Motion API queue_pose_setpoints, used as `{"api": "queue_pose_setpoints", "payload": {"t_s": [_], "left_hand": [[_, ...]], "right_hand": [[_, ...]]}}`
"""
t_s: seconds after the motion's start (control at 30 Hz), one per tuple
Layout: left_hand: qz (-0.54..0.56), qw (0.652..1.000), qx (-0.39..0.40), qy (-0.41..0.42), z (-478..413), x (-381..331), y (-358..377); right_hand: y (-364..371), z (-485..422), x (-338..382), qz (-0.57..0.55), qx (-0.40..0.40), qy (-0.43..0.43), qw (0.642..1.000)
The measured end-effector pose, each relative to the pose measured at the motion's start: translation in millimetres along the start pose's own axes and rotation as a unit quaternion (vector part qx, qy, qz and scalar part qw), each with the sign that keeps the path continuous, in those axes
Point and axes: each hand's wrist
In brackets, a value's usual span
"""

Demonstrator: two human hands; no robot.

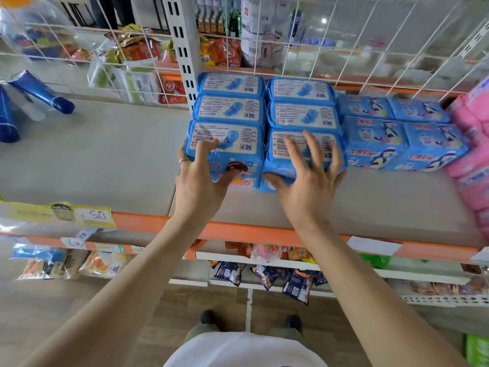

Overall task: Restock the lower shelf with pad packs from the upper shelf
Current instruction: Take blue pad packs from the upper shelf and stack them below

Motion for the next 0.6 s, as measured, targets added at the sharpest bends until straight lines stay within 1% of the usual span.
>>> {"api": "queue_pose_setpoints", "payload": {"t_s": [0.2,0.27,0.33,0.4,0.5,0.6], "left_hand": [[-0.023,0.999,0.015,0.045,11,19,-10],[0.013,0.999,0.021,0.022,16,24,-12],[0.050,0.998,0.023,-0.023,19,28,-14],[0.075,0.995,0.029,-0.051,19,30,-17],[0.123,0.989,0.037,-0.080,15,30,-20],[0.158,0.983,0.032,-0.083,10,30,-21]], "right_hand": [[-8,5,-1,0.006,0.043,0.009,0.999],[-17,5,-4,-0.018,0.047,0.014,0.999],[-24,7,-14,-0.044,0.022,0.014,0.999],[-27,8,-27,-0.086,0.003,0.046,0.995],[-18,10,-37,-0.164,0.025,0.108,0.980],[-9,13,-30,-0.191,0.030,0.131,0.972]]}}
Point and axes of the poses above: each hand's wrist, its own z-axis away from the middle knuckle, its own y-axis out of the palm, x = y × z, and after that the axes turned 10 degrees about z, right-handed
